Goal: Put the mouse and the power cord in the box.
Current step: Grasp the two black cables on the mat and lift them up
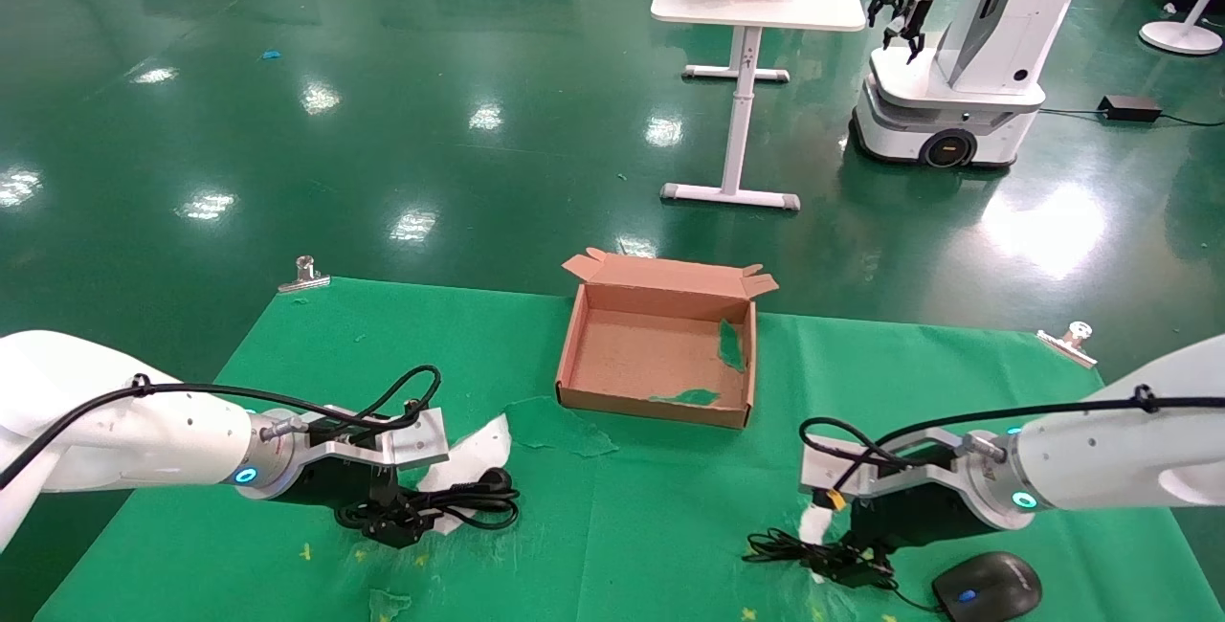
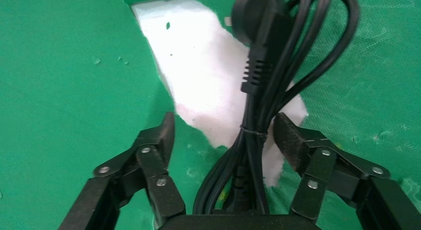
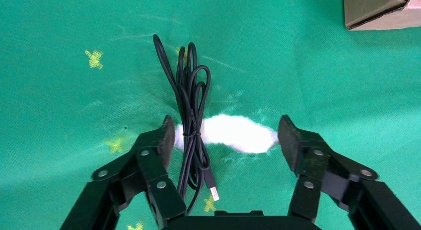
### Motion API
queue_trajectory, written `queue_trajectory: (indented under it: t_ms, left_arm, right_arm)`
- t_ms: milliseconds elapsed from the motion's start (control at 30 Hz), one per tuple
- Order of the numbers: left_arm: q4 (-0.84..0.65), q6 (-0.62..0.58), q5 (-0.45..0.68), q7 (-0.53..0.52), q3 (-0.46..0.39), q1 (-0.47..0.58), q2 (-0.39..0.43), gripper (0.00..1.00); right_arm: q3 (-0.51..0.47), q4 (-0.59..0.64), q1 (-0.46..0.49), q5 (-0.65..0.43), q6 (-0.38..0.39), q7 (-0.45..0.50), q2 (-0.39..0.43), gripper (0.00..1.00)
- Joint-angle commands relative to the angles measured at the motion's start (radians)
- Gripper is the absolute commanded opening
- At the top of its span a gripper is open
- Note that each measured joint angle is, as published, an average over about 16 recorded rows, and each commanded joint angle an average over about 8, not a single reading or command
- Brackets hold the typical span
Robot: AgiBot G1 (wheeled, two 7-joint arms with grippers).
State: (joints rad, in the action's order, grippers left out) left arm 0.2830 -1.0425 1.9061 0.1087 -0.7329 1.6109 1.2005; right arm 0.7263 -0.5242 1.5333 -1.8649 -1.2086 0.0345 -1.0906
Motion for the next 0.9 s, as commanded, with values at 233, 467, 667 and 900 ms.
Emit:
queue_trajectory:
  t_ms: [233,467,667,900]
  left_arm:
    - [0.001,0.0,0.0,-0.001,0.0,0.0,0.0,0.0]
    - [0.002,-0.001,-0.001,-0.001,0.0,-0.001,-0.001,0.0]
    - [0.003,-0.001,-0.002,-0.002,0.001,-0.001,-0.001,0.0]
    - [0.003,0.0,-0.003,-0.002,0.001,-0.001,-0.001,0.0]
  right_arm:
    - [-0.001,-0.006,-0.002,0.002,-0.002,0.001,0.002,0.0]
    - [-0.001,-0.009,-0.003,0.002,-0.002,0.002,0.003,0.0]
    - [-0.002,-0.011,-0.003,0.003,-0.003,0.002,0.004,0.0]
    - [-0.002,-0.011,-0.004,0.003,-0.003,0.002,0.004,0.0]
